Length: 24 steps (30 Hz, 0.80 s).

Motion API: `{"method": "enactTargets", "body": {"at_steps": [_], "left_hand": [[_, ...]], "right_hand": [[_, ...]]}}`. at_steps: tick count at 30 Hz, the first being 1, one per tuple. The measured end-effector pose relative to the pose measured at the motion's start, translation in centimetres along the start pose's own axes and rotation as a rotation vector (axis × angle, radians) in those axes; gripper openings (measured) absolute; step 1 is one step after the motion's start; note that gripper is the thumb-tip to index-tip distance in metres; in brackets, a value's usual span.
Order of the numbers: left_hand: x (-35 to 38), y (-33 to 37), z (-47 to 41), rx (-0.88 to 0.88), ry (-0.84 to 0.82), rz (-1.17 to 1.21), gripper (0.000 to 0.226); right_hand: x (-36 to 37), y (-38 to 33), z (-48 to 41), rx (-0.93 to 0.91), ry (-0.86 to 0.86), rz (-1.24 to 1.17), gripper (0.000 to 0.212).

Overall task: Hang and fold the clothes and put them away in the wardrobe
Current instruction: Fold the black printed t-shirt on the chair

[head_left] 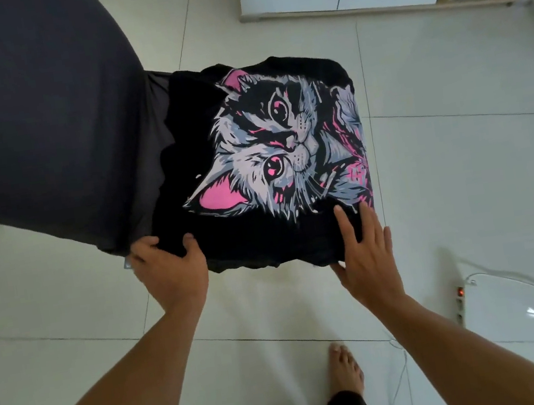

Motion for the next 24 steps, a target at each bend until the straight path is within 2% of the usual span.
{"method": "enactTargets", "body": {"at_steps": [2, 5, 8, 12, 15, 18, 21, 24], "left_hand": [[0.5, -1.0, 0.7, -0.11, -0.02, 0.192, 0.039], [1.4, -2.4, 1.6, -0.203, -0.139, 0.304, 0.035], [1.6, -2.9, 1.4, -0.265, -0.173, 0.295, 0.041], [0.8, -3.0, 1.1, -0.241, -0.238, 0.24, 0.022], [-0.6, -3.1, 1.2, -0.208, -0.227, 0.194, 0.01], [-1.7, -2.5, 1.6, -0.205, -0.262, 0.247, 0.006], [-2.3, -1.2, 1.4, -0.2, -0.348, 0.309, 0.011], [-2.8, -1.3, 0.4, -0.276, -0.467, 0.352, 0.034]], "right_hand": [[0.3, -0.1, -0.2, 0.039, 0.034, -0.058, 0.104], [1.0, -0.4, 0.1, 0.043, 0.039, -0.147, 0.1], [1.1, -0.3, 0.9, 0.043, 0.041, -0.212, 0.093], [0.7, 0.5, 1.6, 0.104, 0.033, -0.229, 0.102], [-0.2, 0.4, 2.2, 0.162, 0.086, -0.311, 0.091], [-1.5, 1.1, 2.7, 0.332, 0.139, -0.408, 0.081], [-1.7, 3.0, 3.0, 0.554, 0.112, -0.456, 0.068], [-1.6, 4.9, 4.0, 0.674, 0.089, -0.502, 0.056]]}}
Point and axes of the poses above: each hand's wrist, its own z-axis away from the middle knuckle, its own x-axis out of the palm, y = z × x, the point moved 5 cm from there along -z, towards the middle knuckle, and after that the axes turned 9 degrees about -y, right-handed, at the moved point
